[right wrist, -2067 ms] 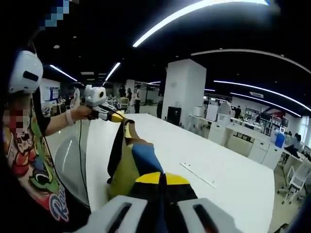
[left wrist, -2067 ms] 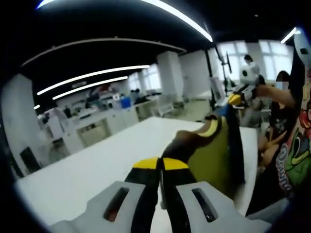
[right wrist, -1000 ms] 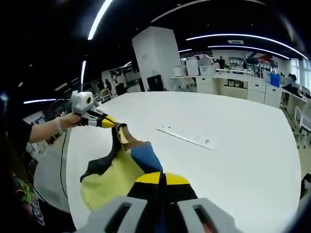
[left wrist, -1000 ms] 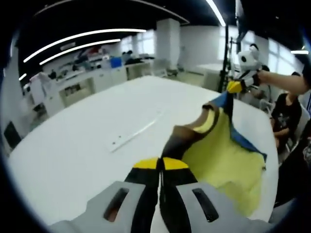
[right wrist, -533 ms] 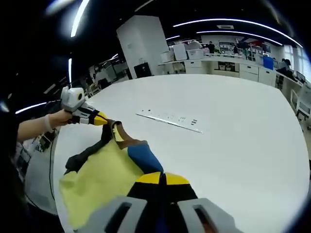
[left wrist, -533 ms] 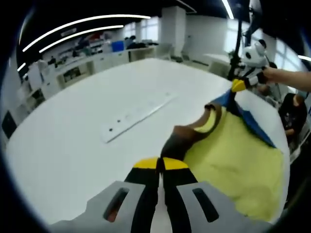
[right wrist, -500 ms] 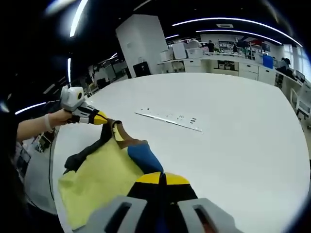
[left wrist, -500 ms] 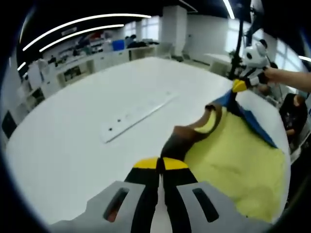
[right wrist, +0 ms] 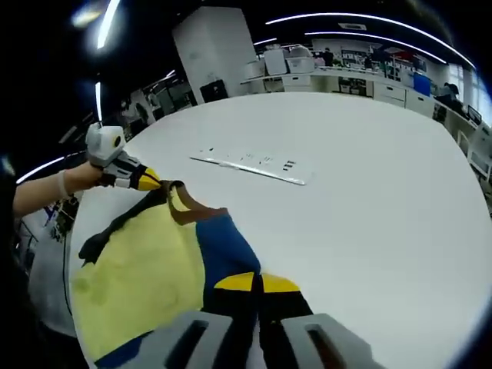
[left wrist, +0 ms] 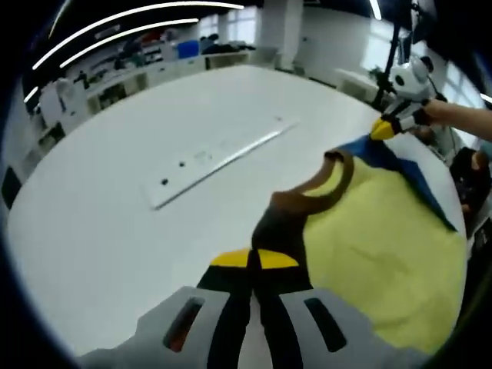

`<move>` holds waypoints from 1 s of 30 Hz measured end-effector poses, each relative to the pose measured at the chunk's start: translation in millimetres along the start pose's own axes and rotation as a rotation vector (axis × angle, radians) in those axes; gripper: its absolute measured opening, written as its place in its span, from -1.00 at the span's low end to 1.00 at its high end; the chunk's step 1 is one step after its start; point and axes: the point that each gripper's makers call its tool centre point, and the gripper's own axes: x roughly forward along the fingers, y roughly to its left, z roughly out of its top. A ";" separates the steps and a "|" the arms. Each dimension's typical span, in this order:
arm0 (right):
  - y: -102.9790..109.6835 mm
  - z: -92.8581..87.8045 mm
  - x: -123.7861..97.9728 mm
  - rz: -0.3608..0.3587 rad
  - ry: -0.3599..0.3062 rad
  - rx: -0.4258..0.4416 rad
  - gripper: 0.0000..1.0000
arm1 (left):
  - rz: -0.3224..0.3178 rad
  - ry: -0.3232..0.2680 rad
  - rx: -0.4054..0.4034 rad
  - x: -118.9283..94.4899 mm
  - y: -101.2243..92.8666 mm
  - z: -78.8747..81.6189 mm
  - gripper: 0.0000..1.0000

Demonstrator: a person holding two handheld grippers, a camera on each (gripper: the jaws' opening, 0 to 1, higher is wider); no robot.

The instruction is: Fold the garment on the visible template until the final outline fits inside the template.

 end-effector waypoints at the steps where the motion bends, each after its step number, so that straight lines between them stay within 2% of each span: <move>1: -1.0 0.6 1.8 0.000 0.002 0.002 -1.00 | 0.001 0.000 0.008 0.8 0.6 0.0 -1.00; 12: -9.8 0.1 13.4 -0.033 0.016 0.013 -1.00 | 0.054 0.007 0.011 10.3 12.7 1.4 -1.00; 22: -10.5 -2.9 13.5 -0.040 0.017 0.011 -1.00 | 0.063 -0.006 -0.003 12.6 12.5 2.7 -1.00; 24: -10.7 -0.2 12.2 -0.053 -0.004 -0.041 -1.00 | 0.077 -0.025 -0.020 8.9 15.1 6.9 -0.85; 25: -11.4 3.9 11.8 -0.061 -0.029 -0.065 -0.93 | 0.089 -0.035 -0.016 6.6 17.7 9.3 -0.73; 27: -4.8 5.2 8.2 -0.044 -0.042 -0.058 -0.73 | 0.110 -0.036 0.007 3.4 21.1 10.8 -0.47; 30: -1.8 7.4 4.6 -0.046 -0.063 -0.079 -0.43 | 0.106 -0.047 0.013 -0.9 18.8 12.3 -0.32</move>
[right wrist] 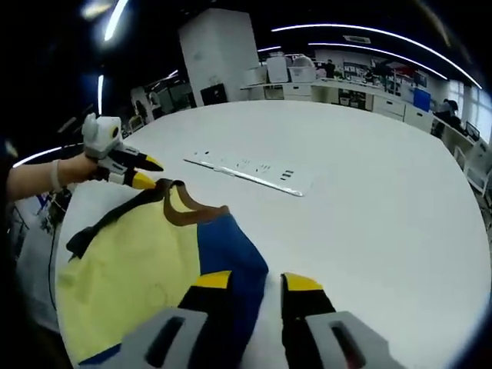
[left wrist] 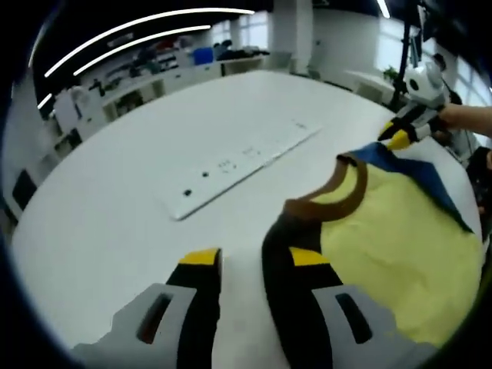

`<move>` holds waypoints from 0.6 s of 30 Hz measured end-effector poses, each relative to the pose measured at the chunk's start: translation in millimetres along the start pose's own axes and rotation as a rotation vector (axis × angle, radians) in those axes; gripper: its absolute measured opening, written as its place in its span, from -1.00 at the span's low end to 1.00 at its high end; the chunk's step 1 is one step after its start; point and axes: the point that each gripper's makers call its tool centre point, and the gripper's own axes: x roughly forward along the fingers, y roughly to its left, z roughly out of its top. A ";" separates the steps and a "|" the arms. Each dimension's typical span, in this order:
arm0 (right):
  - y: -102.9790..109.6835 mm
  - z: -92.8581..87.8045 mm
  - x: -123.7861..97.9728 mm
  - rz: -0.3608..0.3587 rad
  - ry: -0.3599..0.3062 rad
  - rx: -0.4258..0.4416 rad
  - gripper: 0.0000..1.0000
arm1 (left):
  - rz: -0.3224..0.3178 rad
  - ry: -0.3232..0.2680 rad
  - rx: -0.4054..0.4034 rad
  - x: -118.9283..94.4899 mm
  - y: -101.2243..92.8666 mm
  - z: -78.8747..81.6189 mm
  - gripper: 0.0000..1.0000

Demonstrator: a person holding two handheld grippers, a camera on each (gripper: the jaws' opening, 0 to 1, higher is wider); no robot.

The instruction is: Fold the garment on the visible template until the final outline fits inside the template.

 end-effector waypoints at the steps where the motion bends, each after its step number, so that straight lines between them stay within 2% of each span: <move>1: 0.8 1.1 -2.0 -0.005 -0.011 -0.015 -0.30 | -0.004 -0.004 0.003 -0.9 -1.5 0.7 -0.28; 4: 6.4 5.4 -8.6 -0.005 -0.046 -0.051 0.00 | -0.004 -0.009 0.009 -6.1 -5.9 2.1 -0.08; 9: 14.6 8.7 -20.4 0.008 -0.062 -0.049 0.20 | -0.013 -0.032 0.031 -19.5 -12.1 9.1 0.26; 13: 23.0 8.9 -29.6 0.015 -0.073 -0.057 0.49 | -0.024 -0.047 0.044 -33.9 -19.1 14.0 0.54; 15: 27.6 10.2 -36.0 0.009 -0.081 -0.078 0.53 | -0.012 -0.052 0.061 -40.3 -18.7 15.8 0.65; 18: 35.9 10.8 -44.3 0.018 -0.094 -0.076 0.57 | -0.020 -0.069 0.055 -53.0 -25.9 18.2 0.66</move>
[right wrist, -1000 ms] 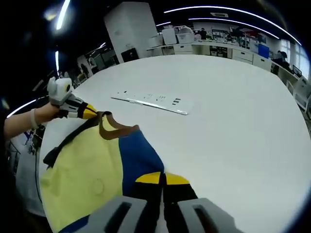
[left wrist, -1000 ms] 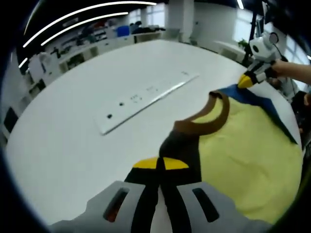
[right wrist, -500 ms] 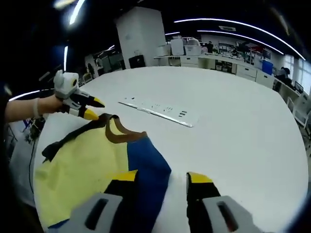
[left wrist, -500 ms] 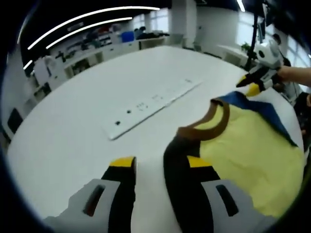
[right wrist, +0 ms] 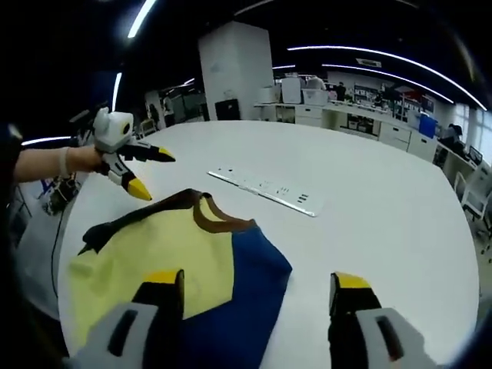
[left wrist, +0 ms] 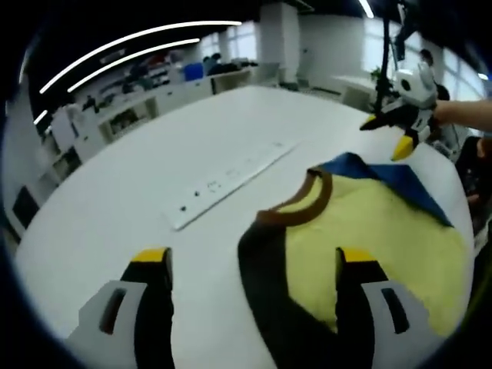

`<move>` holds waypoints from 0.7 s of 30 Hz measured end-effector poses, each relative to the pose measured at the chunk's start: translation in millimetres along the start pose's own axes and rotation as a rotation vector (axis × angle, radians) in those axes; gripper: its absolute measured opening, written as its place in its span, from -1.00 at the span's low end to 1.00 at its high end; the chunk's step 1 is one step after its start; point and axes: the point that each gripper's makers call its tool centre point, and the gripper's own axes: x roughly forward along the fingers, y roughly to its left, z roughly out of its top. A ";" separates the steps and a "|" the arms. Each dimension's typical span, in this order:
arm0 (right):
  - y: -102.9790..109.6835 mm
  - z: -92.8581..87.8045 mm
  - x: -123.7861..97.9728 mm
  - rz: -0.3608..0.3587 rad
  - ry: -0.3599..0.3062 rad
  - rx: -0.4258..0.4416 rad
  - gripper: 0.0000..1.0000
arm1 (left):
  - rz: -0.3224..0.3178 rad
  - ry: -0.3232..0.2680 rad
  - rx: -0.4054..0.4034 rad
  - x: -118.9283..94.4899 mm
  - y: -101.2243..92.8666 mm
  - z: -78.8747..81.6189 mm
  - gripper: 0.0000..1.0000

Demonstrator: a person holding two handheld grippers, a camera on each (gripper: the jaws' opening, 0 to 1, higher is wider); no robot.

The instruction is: Fold the garment on the visible template until the final outline fits inside the template.

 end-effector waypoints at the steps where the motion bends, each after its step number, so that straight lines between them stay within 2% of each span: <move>1: 1.7 -0.5 -1.9 -0.002 0.002 -0.001 0.57 | -0.004 -0.007 0.001 -3.5 -2.9 1.3 0.64; 13: 27.8 -5.9 -35.4 -0.007 -0.033 -0.026 0.49 | 0.002 -0.044 0.002 -49.0 -30.1 3.0 0.57; 21: 49.3 -19.2 -55.2 -0.004 -0.055 -0.019 0.44 | 0.000 -0.049 -0.009 -79.9 -48.9 -14.0 0.49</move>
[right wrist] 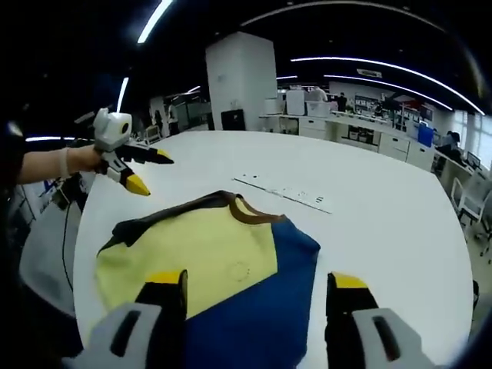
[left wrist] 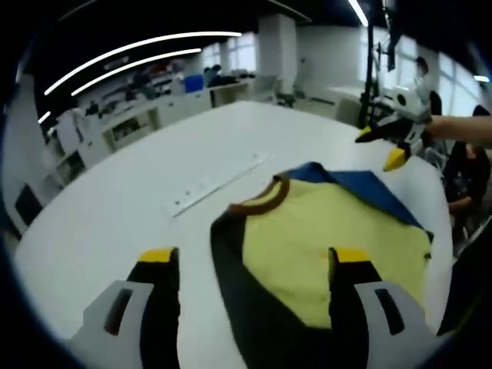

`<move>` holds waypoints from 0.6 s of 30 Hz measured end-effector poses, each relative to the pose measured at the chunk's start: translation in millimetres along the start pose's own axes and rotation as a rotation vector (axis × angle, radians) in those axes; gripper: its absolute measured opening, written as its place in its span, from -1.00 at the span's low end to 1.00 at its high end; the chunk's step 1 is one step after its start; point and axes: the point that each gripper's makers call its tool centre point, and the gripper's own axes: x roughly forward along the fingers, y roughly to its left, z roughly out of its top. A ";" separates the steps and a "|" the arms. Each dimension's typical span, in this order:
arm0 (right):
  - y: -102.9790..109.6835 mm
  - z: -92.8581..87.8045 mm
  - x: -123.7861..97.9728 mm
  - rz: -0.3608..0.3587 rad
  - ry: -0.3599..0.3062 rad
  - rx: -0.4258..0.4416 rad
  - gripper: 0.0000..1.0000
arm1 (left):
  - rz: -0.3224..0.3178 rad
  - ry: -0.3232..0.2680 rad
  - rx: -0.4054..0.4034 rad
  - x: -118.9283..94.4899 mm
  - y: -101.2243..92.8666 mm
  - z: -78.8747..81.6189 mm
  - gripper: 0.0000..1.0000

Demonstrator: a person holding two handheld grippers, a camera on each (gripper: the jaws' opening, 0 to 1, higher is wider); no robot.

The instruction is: Fold the garment on the visible template until the final outline fits inside the template.

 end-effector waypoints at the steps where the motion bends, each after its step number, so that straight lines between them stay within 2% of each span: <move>1: 2.6 -1.2 -2.4 -0.001 -0.003 -0.001 0.44 | -0.001 0.000 0.000 -1.4 -0.9 -0.8 0.47; 6: 16.1 -6.9 -17.5 -0.003 -0.020 -0.012 0.44 | 0.005 -0.025 -0.035 -21.1 -7.4 -9.6 0.46; 9: 23.7 -8.7 -25.6 -0.004 -0.030 0.002 0.44 | 0.025 -0.016 0.010 -32.3 -11.3 -14.8 0.45; 12: 32.9 -15.9 -32.6 -0.004 -0.026 0.002 0.44 | 0.023 -0.048 -0.026 -43.1 -16.0 -15.6 0.45; 18: 50.9 -26.1 -44.2 -0.008 -0.042 0.007 0.42 | 0.032 -0.037 -0.033 -61.5 -31.4 -33.9 0.44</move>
